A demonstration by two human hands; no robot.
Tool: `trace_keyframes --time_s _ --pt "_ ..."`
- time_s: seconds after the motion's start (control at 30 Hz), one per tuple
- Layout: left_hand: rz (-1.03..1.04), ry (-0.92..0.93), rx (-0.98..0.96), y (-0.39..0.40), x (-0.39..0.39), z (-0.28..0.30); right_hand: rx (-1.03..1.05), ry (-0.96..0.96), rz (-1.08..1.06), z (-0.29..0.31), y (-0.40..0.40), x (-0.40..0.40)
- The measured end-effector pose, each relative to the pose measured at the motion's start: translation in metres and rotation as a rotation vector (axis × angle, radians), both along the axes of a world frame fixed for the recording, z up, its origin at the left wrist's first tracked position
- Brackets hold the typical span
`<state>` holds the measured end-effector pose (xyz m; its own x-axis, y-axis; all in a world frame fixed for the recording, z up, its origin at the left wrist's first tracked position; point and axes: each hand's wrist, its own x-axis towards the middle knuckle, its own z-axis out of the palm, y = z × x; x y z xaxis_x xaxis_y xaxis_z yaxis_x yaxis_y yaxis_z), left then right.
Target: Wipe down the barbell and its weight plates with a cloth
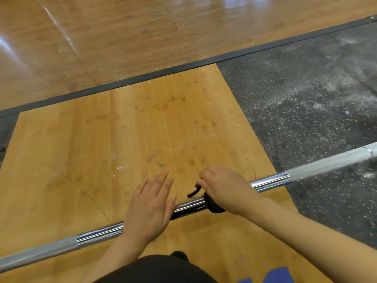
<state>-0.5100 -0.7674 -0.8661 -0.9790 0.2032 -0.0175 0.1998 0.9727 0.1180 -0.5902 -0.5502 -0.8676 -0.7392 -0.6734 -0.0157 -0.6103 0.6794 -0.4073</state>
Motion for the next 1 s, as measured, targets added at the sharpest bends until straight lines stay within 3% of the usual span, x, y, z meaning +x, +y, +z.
trace_keyframes --time_s 0.3,0.43,0.6,1.0 --pt "0.006 -0.063 -0.069 0.005 0.014 0.001 0.118 0.124 0.235 0.002 0.020 0.023" --pt "0.001 -0.057 -0.084 0.006 0.015 0.001 0.031 0.290 0.202 -0.005 0.080 0.011" --pt "-0.004 -0.052 -0.094 0.008 0.013 0.003 0.068 0.378 0.135 -0.001 0.137 -0.008" --pt "0.008 -0.039 -0.089 0.005 0.008 0.001 0.018 0.260 0.218 -0.004 0.012 0.027"
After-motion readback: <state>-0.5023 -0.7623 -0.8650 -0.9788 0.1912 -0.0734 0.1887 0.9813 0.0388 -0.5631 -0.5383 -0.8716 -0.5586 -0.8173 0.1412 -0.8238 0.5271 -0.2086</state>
